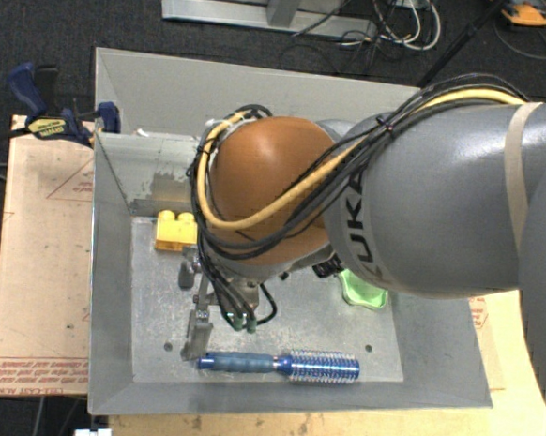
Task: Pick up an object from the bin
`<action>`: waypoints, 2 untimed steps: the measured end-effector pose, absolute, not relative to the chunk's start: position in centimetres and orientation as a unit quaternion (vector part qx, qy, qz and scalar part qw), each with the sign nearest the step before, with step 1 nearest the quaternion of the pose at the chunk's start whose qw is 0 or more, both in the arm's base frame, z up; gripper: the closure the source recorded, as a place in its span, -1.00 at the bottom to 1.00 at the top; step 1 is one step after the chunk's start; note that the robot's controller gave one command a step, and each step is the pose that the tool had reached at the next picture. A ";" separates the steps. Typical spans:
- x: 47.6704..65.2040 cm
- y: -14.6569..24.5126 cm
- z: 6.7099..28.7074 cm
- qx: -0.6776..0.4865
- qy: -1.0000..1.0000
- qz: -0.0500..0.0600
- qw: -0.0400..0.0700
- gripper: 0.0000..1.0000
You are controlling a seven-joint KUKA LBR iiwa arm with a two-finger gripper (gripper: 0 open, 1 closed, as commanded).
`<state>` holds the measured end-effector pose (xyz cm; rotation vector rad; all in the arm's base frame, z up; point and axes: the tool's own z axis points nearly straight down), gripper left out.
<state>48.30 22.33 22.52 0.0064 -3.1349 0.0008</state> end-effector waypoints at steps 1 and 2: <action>48.7 15.0 10.0 -0.028 -1.000 0.002 0.004 -1.00; 49.7 10.5 6.8 -0.056 -0.998 0.001 0.002 -1.00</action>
Offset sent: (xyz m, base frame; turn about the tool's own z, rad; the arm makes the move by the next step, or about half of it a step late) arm 0.0056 -0.0707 -0.1198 0.0555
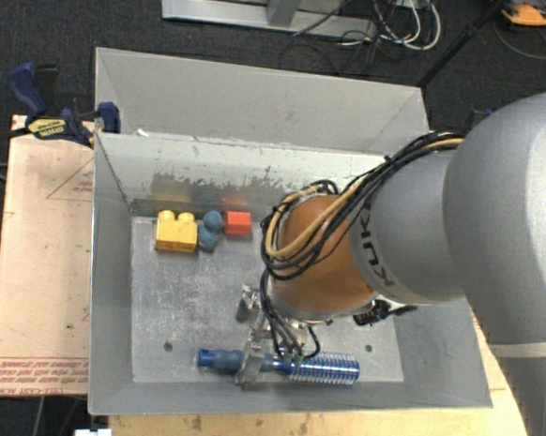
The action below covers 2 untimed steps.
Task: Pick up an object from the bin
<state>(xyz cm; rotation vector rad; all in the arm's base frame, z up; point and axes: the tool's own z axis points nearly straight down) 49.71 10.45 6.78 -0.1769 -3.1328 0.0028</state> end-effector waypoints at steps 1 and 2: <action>49.7 10.7 7.0 -0.054 -0.999 -0.001 0.001 1.00; 50.6 11.5 28.2 -0.145 -0.989 -0.002 -0.005 1.00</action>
Offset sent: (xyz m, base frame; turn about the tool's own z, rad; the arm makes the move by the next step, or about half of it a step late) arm 0.0000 0.0000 0.0000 0.0000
